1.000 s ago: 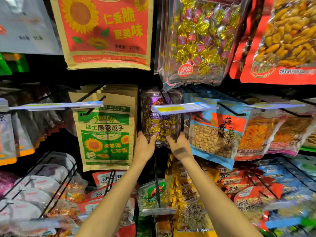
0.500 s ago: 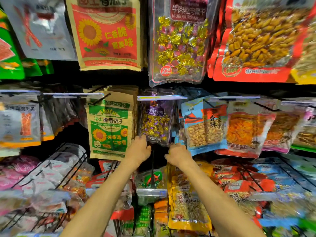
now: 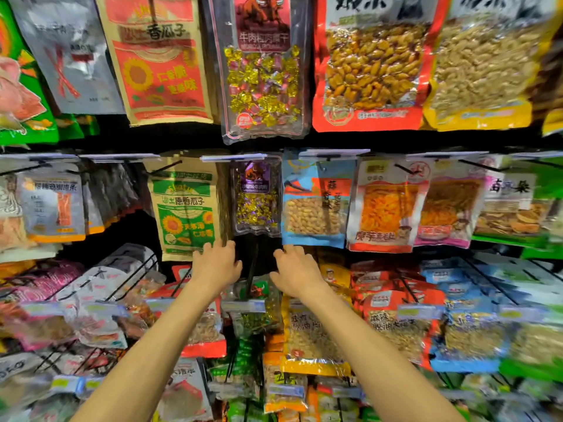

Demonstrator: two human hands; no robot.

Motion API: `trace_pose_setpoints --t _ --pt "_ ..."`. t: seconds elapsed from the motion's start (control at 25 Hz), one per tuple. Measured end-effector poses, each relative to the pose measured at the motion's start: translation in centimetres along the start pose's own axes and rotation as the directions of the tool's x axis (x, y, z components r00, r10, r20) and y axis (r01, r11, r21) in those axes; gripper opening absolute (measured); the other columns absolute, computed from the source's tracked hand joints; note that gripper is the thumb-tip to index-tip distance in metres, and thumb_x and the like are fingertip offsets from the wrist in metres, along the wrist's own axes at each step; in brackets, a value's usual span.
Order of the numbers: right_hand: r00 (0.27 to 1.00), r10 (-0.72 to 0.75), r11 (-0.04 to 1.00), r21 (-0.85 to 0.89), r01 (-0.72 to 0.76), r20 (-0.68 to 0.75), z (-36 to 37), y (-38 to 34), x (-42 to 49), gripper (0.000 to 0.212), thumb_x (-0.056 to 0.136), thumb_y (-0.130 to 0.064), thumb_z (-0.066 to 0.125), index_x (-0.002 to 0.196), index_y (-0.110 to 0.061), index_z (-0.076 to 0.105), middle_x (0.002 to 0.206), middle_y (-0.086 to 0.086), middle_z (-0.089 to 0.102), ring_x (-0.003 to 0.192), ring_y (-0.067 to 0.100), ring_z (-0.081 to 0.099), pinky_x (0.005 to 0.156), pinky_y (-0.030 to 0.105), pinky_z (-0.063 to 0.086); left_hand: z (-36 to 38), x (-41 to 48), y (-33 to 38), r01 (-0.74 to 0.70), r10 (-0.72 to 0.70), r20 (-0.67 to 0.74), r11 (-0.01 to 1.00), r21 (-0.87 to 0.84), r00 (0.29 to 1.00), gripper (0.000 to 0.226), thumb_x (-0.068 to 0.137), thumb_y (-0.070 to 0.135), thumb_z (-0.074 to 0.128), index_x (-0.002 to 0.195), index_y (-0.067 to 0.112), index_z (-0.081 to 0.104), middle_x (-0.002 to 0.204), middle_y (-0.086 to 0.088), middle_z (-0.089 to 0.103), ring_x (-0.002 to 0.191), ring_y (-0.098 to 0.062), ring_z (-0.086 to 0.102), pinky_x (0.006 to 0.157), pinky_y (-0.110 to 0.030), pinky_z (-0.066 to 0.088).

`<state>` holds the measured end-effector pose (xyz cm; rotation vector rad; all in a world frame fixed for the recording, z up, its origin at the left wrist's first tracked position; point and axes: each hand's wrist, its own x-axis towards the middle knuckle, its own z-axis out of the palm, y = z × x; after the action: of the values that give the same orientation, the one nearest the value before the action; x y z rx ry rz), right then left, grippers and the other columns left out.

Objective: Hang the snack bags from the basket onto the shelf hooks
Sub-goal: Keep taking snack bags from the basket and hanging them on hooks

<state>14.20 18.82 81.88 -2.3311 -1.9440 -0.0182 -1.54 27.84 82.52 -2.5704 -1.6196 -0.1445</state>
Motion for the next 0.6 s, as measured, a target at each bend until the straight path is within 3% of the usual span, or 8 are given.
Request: trace_pose_setpoints --t 0.4,0.6 --pt "0.99 -0.002 0.984 -0.175 -0.023 -0.138 -3.5 7.3 -5.7 0.046 0.1 -0.035 0.048 0.138 -0.01 0.046 0.145 0.016 0.038 0.135 0.035 0.034 0.101 0.048 0.04 -1.0 -2.9 4.8 -0.1 0.102 -0.173 0.995 0.02 0.98 0.046 0.096 0.046 0.047 0.134 0.02 0.047 0.128 -0.005 0.055 0.12 -0.029 0.05 0.092 -0.044 0.046" --pt "0.963 0.116 0.984 -0.106 -0.145 -0.243 -5.4 10.1 -5.5 0.052 0.098 -0.037 0.05 0.141 -0.009 0.042 0.148 0.014 0.037 0.139 0.033 0.03 0.104 0.046 0.04 -2.8 -1.2 6.8 -0.136 0.132 -0.242 0.991 0.001 0.961 0.043 0.097 0.044 0.046 0.133 0.02 0.047 0.127 -0.004 0.055 0.119 -0.027 0.05 0.089 -0.042 0.047"
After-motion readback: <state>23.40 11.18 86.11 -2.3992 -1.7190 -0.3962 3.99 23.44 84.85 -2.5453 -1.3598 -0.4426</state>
